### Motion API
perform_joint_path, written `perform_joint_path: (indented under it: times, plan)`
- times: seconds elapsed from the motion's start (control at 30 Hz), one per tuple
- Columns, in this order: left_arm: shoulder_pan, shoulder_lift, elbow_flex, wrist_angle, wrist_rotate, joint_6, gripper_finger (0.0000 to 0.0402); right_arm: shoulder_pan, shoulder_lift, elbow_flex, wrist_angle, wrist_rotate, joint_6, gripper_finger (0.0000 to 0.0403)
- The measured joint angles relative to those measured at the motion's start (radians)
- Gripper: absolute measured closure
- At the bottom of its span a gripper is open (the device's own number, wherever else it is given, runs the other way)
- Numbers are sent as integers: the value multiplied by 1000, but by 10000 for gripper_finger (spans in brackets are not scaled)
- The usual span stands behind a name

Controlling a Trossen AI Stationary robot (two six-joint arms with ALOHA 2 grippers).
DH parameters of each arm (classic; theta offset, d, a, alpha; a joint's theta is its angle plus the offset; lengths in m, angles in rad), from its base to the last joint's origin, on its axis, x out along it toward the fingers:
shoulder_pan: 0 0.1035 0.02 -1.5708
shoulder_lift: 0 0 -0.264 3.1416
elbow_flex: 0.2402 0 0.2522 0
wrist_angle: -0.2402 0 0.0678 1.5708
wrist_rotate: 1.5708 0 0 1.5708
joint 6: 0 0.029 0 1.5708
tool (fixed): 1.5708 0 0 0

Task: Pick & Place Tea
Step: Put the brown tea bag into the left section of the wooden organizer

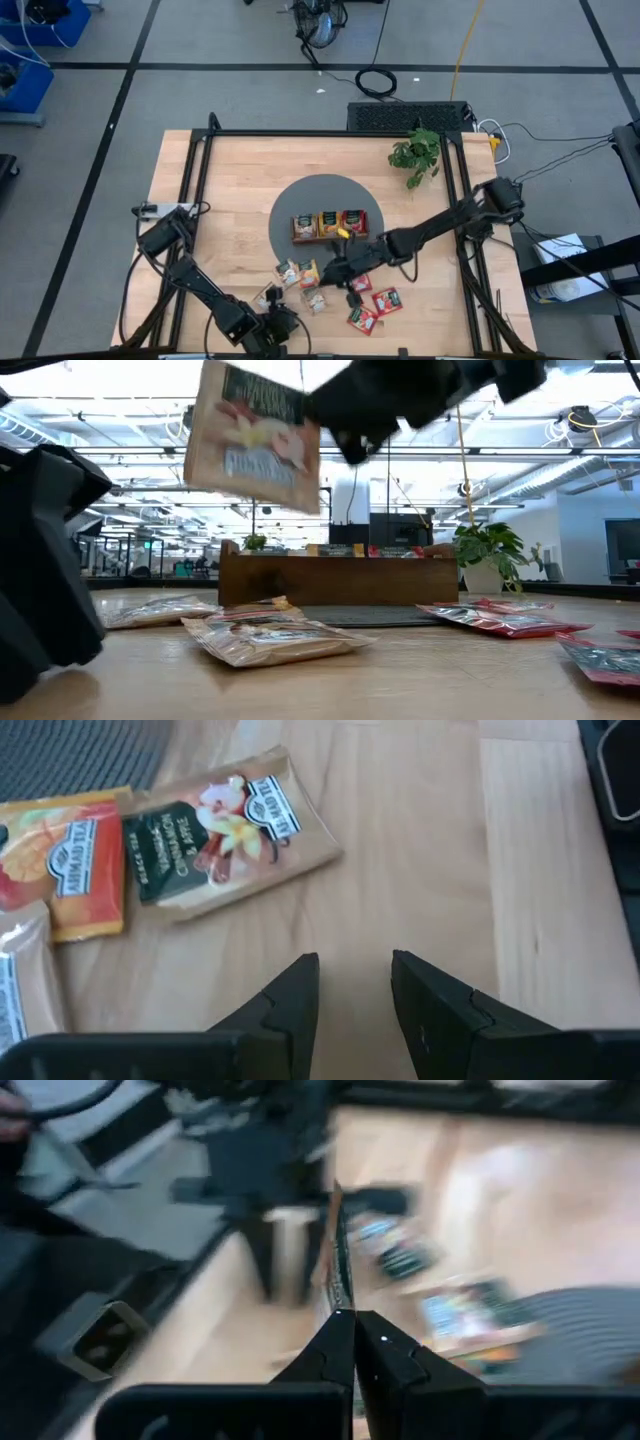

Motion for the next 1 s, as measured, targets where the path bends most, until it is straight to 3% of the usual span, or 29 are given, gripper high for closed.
perform_joint_path:
  times: [0.13, 0.33, 0.6, 1.0]
  plan:
    - [-17, 0, 0, 2, -13, -12, 268, -48, -100, 0, -91, 85, -136, 403]
    - [-22, -1, 0, 1, -26, -50, 268, -154, -159, 1, -97, 88, -257, 403]
    - [-43, -1, 9, -10, -29, -47, 268, -287, -82, -1, -95, 88, -271, 403]
    - [-61, -1, 14, -7, -2, -34, 268, -348, 27, -3, -71, 85, -305, 403]
